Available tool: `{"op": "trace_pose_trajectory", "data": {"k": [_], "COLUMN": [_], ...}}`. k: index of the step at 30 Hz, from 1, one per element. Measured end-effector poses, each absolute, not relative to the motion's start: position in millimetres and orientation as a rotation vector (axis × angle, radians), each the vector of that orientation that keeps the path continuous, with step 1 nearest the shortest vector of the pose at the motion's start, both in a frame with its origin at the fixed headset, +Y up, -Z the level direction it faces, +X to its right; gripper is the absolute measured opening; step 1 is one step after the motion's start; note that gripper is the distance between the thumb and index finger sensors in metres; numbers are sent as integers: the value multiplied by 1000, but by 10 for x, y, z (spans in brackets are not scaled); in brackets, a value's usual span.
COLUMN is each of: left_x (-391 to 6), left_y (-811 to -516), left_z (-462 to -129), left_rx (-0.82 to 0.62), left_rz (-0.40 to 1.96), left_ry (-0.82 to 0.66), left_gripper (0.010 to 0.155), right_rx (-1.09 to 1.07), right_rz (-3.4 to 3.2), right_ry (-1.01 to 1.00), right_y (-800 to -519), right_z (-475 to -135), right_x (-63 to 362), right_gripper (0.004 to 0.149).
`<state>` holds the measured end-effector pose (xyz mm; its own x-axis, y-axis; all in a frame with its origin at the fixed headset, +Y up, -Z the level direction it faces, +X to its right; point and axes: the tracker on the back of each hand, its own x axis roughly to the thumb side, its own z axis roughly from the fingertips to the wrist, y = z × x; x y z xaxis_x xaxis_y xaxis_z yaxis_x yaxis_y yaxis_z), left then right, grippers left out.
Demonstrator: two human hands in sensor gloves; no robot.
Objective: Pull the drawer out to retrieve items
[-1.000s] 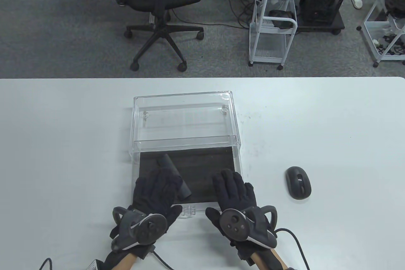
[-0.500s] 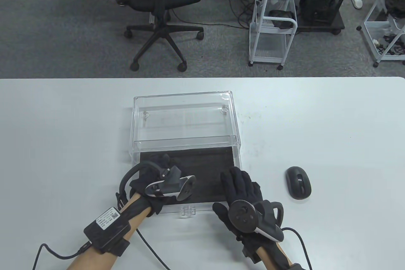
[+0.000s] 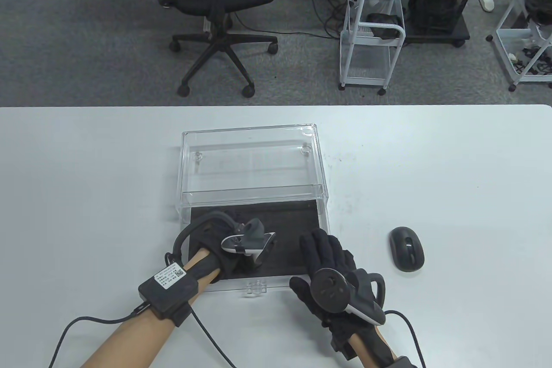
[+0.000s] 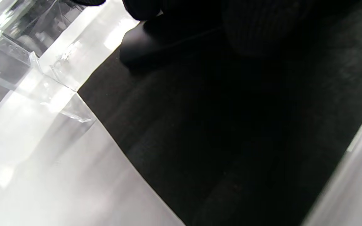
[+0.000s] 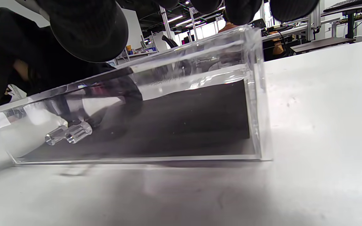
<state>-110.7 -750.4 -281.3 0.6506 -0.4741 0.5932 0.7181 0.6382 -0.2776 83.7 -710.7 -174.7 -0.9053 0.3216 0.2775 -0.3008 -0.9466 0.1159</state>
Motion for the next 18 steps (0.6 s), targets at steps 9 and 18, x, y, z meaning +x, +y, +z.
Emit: {"op": "trace_pose_trajectory", "data": {"k": [9, 18], "left_x": [-1106, -1101], "left_y": [-7528, -6858], "left_z": [-2744, -2492], "left_rx": [-491, -136], "left_rz": [-761, -485], "left_ry": [-522, -564], "left_gripper": [72, 74], "right_rx": [382, 434], "right_rz": [2762, 2737], "right_ry": [71, -76], "right_y": [-7097, -6971], "right_z": [-1790, -1684], "right_x": [886, 949], "right_gripper": [90, 89]}}
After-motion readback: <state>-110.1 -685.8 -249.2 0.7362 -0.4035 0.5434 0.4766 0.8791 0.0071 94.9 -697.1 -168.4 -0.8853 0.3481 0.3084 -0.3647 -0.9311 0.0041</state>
